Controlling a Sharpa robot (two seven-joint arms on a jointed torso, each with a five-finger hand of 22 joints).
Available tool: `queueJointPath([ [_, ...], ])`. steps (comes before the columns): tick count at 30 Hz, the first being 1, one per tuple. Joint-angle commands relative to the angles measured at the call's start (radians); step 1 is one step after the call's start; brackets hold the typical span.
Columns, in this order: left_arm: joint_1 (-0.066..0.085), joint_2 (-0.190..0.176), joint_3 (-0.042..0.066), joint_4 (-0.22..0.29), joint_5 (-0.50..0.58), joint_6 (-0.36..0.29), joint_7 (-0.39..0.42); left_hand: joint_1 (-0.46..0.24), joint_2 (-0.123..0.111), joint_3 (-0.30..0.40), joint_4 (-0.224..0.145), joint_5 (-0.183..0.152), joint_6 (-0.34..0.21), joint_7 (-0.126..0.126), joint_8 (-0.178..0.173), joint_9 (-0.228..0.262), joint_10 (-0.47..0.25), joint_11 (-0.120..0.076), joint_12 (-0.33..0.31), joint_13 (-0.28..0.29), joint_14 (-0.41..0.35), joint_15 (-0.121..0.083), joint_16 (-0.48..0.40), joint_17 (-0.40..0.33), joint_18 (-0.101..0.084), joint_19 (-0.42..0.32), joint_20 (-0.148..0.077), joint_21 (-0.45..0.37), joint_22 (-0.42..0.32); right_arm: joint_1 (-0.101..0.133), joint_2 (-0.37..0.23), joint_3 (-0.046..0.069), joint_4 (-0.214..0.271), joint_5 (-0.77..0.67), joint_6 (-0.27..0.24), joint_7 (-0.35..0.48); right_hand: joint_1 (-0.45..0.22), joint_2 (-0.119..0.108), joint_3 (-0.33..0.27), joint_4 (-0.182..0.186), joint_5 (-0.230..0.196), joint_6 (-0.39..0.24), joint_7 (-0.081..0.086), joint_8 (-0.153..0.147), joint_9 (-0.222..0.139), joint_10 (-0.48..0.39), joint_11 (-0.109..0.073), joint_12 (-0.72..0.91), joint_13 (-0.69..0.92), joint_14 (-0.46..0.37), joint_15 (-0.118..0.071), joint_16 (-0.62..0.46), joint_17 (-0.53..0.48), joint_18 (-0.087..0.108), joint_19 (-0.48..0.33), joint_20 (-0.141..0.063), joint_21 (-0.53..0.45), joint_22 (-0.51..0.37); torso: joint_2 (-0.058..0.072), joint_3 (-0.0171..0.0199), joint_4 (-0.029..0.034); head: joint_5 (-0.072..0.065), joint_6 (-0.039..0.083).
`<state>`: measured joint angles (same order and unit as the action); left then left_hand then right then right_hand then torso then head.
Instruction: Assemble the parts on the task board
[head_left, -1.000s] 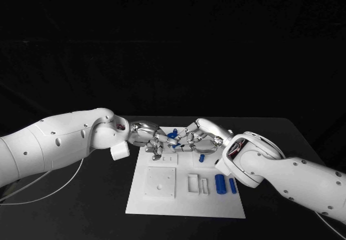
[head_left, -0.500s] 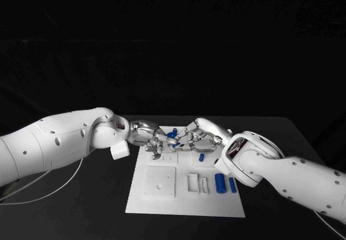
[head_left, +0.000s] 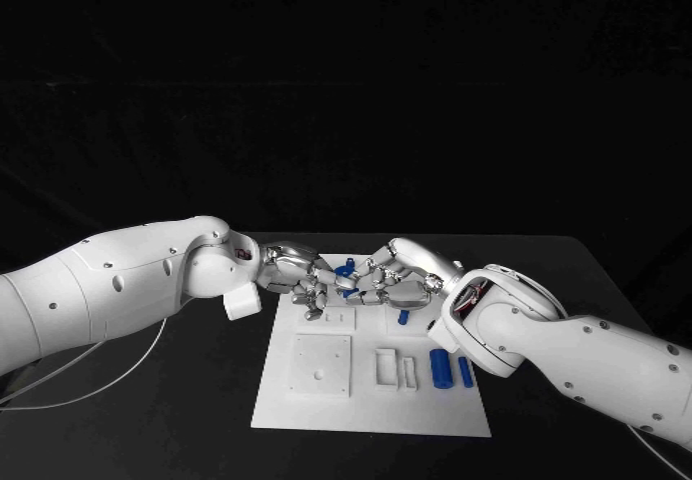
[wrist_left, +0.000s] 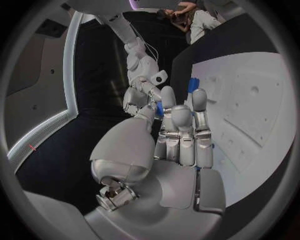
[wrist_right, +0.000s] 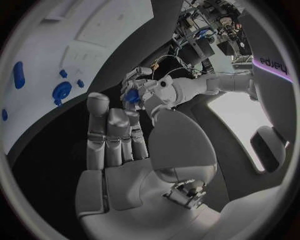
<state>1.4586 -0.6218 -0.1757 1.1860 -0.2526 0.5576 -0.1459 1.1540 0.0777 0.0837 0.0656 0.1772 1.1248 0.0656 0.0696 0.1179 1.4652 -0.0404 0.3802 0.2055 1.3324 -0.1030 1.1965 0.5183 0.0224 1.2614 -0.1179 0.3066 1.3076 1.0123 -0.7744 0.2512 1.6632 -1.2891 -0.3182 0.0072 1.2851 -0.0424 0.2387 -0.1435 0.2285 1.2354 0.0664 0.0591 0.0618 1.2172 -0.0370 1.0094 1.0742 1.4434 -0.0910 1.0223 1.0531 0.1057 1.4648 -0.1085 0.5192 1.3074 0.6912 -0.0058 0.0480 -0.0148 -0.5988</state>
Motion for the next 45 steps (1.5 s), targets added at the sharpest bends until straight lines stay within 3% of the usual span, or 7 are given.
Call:
queueJointPath([
  [1,0.003,0.005,0.003,0.002,0.026,-0.035,0.006,-0.007,0.001,0.002,0.007,-0.005,0.000,-0.004,-0.003,0.002,0.042,0.000,-0.005,0.002,0.001,0.003,-0.001,-0.001,-0.007,0.009,-0.001,-0.003,0.019,-0.003,0.003,-0.002,0.004,-0.011,0.021,0.007,-0.002,0.007,0.001,0.003,0.006,0.034,-0.022,0.004,0.004,0.006,-0.001,0.001,0.001,-0.002,-0.005,0.001,0.001,-0.020,0.049,-0.007,0.003,0.035,0.000,-0.0006,-0.0004,0.000,0.000],
  [10,0.003,0.008,0.003,0.004,0.025,-0.051,-0.006,0.004,0.000,0.005,0.003,-0.004,0.007,-0.007,-0.002,0.004,0.042,-0.002,-0.002,0.002,0.003,0.002,0.001,0.000,-0.008,0.011,-0.002,-0.001,0.019,-0.003,0.003,-0.002,0.003,-0.017,0.025,0.000,-0.002,0.005,0.001,0.004,0.006,0.034,-0.022,0.004,0.004,0.005,-0.001,-0.001,0.001,-0.002,-0.005,0.001,0.001,-0.019,0.049,-0.007,0.004,0.033,0.000,-0.0005,0.0000,-0.001,0.000],
  [19,0.003,0.006,0.003,0.006,0.025,-0.021,-0.007,0.061,-0.004,0.008,-0.061,-0.003,0.036,-0.017,0.004,0.021,0.042,-0.007,-0.006,-0.002,0.002,-0.002,0.002,0.002,-0.012,0.009,-0.007,0.001,0.019,-0.003,0.003,-0.002,-0.004,-0.025,0.025,-0.008,-0.003,0.005,0.001,0.005,0.006,0.033,-0.022,0.004,0.004,0.005,-0.001,-0.002,0.001,-0.002,-0.005,0.001,0.001,-0.019,0.049,-0.007,0.003,0.032,0.000,-0.0005,-0.0003,-0.002,0.000],
  [25,0.003,0.004,0.003,0.008,0.024,0.005,-0.010,0.034,-0.019,-0.018,-0.045,-0.021,0.038,-0.017,0.003,0.023,0.043,-0.007,-0.004,-0.002,0.001,-0.002,0.002,0.003,-0.013,0.007,-0.007,0.001,0.019,-0.003,0.003,-0.002,-0.006,-0.026,0.024,-0.009,-0.003,0.005,0.002,0.006,0.006,0.034,-0.023,0.004,0.004,0.006,-0.001,-0.002,0.002,-0.001,-0.005,0.001,0.001,-0.019,0.049,-0.007,0.004,0.032,0.000,-0.0012,0.0002,-0.002,0.000],
  [30,0.003,0.003,0.003,0.007,0.022,0.013,-0.015,0.000,-0.039,-0.044,-0.016,-0.077,0.038,-0.015,0.002,0.023,0.043,-0.006,0.000,-0.001,0.001,-0.001,0.002,0.004,-0.013,0.007,-0.006,0.002,0.019,-0.003,0.002,-0.002,-0.005,-0.028,0.022,-0.009,-0.003,0.005,0.002,0.006,0.006,0.034,-0.023,0.004,0.004,0.006,-0.001,-0.002,0.002,-0.001,-0.005,0.001,0.001,-0.019,0.049,-0.007,0.004,0.032,0.001,-0.0006,-0.0001,-0.002,-0.002],
  [33,0.003,0.003,0.003,0.006,0.018,0.016,-0.018,-0.012,-0.048,-0.049,-0.006,-0.093,0.039,-0.014,0.003,0.023,0.043,-0.005,0.001,0.000,0.002,-0.001,0.002,0.004,-0.012,0.008,-0.005,0.002,0.019,-0.003,0.002,-0.002,-0.005,-0.028,0.021,-0.009,-0.003,0.005,0.002,0.006,0.006,0.034,-0.023,0.004,0.004,0.006,-0.001,-0.002,0.002,-0.001,-0.005,0.001,0.001,-0.019,0.049,-0.007,0.004,0.032,0.000,-0.0003,-0.0001,-0.002,-0.003],
  [45,0.002,0.005,0.003,0.000,0.013,0.021,-0.019,-0.011,-0.051,-0.040,0.000,-0.094,0.049,-0.017,0.004,0.027,0.043,-0.006,0.004,0.000,0.002,-0.002,0.003,0.006,-0.012,0.008,-0.006,0.003,0.019,-0.003,0.001,-0.002,-0.003,-0.029,0.020,-0.007,-0.003,0.004,0.004,0.008,0.008,0.035,-0.023,0.004,0.004,0.008,-0.002,-0.002,0.003,-0.001,-0.006,0.000,0.002,-0.019,0.049,-0.007,0.005,0.030,0.001,-0.0004,-0.0017,-0.001,-0.005],
])
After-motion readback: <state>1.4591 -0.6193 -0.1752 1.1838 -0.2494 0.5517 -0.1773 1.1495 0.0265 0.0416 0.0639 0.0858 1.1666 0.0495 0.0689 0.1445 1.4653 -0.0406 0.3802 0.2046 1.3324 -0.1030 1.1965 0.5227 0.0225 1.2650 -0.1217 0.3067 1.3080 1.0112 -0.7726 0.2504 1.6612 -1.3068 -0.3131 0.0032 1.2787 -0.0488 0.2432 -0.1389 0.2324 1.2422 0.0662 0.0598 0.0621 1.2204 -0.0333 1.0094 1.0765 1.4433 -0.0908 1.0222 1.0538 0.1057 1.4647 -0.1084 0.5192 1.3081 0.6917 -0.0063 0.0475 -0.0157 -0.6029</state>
